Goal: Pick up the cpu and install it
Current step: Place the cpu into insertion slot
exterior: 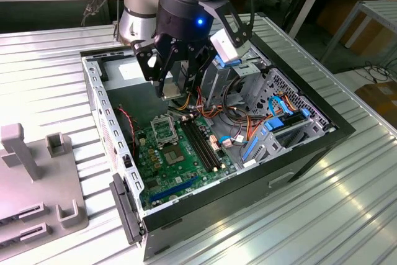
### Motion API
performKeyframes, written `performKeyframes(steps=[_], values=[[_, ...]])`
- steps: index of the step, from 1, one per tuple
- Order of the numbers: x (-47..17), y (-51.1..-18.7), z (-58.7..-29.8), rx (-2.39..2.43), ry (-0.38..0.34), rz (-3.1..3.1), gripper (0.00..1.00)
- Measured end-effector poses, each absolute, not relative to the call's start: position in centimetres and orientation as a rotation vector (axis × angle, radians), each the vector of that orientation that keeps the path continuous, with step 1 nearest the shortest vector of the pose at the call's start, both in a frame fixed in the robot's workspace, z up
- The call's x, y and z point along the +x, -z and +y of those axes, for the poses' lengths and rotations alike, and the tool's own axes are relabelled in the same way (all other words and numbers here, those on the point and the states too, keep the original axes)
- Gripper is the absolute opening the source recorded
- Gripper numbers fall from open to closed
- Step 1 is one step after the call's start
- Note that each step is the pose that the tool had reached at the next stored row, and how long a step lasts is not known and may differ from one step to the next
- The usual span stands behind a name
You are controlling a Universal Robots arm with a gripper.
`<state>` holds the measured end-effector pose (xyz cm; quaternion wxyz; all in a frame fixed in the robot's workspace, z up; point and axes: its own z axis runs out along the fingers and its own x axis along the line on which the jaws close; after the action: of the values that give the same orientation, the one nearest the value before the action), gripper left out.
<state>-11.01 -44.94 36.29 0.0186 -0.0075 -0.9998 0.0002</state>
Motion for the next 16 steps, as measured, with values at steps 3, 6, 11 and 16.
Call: performKeyframes(steps=[3,6,11,16], values=[[-11.01,-36.19,-44.94,-0.023,0.000,-3.104,0.47],[-11.01,-36.14,-44.94,-0.023,-0.001,-3.104,0.47],[-11.01,-35.58,-44.94,-0.023,0.000,-3.104,0.47],[-11.00,-35.47,-44.94,-0.023,-0.001,-3.104,0.47]])
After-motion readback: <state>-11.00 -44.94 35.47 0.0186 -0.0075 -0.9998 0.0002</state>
